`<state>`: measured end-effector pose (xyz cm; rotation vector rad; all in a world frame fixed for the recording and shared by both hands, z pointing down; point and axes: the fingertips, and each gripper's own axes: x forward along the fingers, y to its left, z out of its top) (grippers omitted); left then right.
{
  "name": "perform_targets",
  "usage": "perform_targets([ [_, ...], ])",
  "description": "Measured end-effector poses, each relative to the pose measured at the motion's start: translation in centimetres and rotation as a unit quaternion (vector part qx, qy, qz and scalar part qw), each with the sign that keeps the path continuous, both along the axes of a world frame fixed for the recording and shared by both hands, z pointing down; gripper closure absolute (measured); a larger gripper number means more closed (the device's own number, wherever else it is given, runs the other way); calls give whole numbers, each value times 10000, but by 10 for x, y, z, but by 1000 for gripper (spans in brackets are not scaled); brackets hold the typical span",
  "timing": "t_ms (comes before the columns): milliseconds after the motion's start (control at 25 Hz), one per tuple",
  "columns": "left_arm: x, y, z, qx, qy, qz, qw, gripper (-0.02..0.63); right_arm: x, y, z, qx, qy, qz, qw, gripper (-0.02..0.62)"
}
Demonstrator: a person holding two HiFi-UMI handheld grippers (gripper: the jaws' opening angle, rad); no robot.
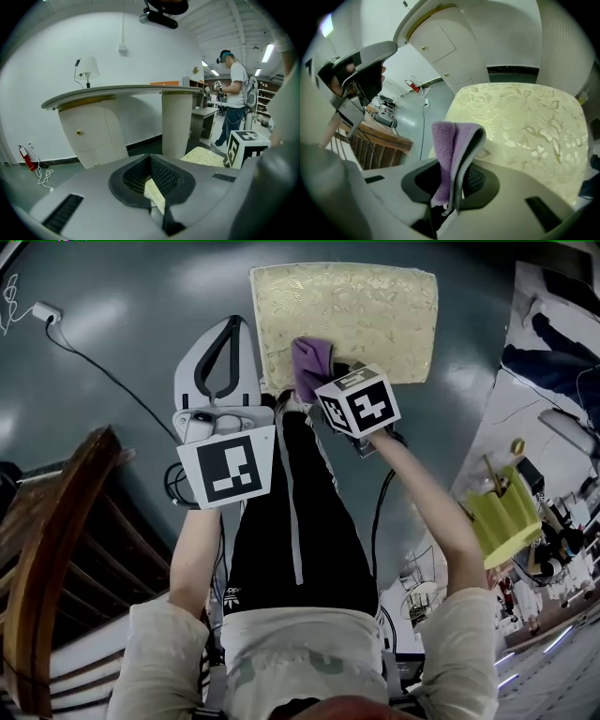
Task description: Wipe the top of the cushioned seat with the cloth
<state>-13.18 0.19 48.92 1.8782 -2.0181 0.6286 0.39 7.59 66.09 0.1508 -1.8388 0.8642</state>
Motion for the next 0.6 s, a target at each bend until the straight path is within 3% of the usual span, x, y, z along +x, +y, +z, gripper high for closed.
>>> perform_targets([
  [600, 37, -34, -22, 125, -143, 562, 9982, 598, 166, -91, 2, 675, 1276, 286, 9891, 498],
])
